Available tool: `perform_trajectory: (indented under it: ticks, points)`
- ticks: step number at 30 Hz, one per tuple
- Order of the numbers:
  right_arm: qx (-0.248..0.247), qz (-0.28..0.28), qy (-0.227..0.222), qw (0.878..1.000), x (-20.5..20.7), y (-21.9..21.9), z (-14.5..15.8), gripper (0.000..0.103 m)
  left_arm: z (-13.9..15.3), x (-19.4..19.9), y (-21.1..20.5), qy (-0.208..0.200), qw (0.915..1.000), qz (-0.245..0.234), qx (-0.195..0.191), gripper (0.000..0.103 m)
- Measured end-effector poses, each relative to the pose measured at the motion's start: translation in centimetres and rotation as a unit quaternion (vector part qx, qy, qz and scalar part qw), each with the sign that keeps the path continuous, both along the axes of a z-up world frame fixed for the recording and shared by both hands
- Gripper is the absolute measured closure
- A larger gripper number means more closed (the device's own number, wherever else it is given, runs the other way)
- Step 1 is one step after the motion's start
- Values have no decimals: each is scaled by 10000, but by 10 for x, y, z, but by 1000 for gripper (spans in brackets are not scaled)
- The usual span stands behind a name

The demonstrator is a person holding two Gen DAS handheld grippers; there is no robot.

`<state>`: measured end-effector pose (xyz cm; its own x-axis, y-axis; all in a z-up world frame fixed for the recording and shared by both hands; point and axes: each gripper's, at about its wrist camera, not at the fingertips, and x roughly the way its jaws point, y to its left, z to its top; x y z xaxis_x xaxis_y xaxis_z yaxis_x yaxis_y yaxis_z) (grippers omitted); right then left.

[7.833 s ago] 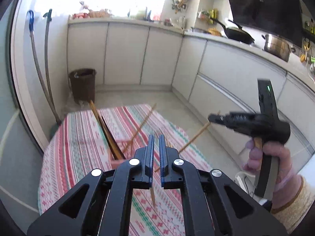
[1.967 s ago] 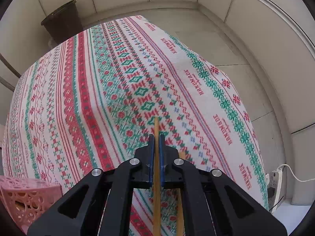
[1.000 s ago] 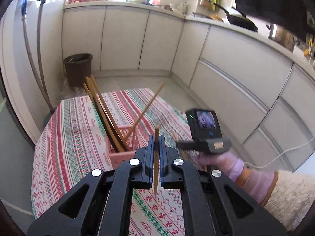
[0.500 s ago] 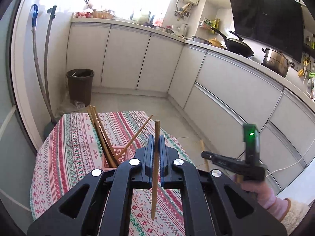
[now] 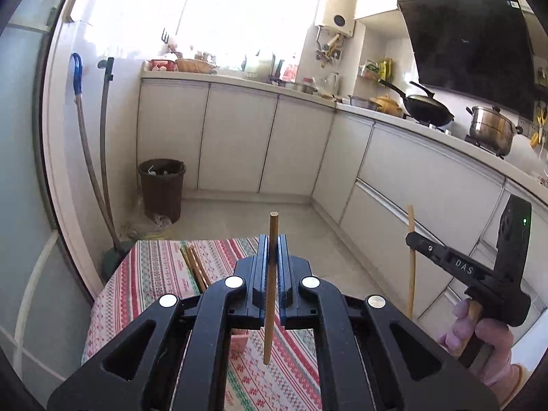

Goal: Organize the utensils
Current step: 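Lower both chopsticks into the pink basket and open both tools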

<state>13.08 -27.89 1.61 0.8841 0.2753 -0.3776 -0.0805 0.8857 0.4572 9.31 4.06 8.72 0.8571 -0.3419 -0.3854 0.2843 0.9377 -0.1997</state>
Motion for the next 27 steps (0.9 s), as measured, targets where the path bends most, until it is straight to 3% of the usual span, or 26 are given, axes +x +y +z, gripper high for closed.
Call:
perform_trajectory:
  ticks: [6,15,21,23,25,27]
  points:
    - [-188,-42,-480,9987,30,41,12,95,8,1,26,-292,9989,378,-37,99]
    - [-551,-634,-1380,9869,77,121,1,95,7,11,68,-346,9960,801,-196,99]
    - [-879,-907,-1828,9750,94,155,-29,94,-7,27,71,-156,9964,816,-143,99]
    - [-935,-826,-1789,9759,96,164,-46,93,-10,31,69,-124,9965,820,-85,99]
    - [-952,-749,-1739,9773,89,166,-60,85,-13,34,65,-100,9965,829,-24,99]
    - [-875,-673,-1800,9774,78,161,-58,63,-15,39,61,-72,9969,790,-19,99]
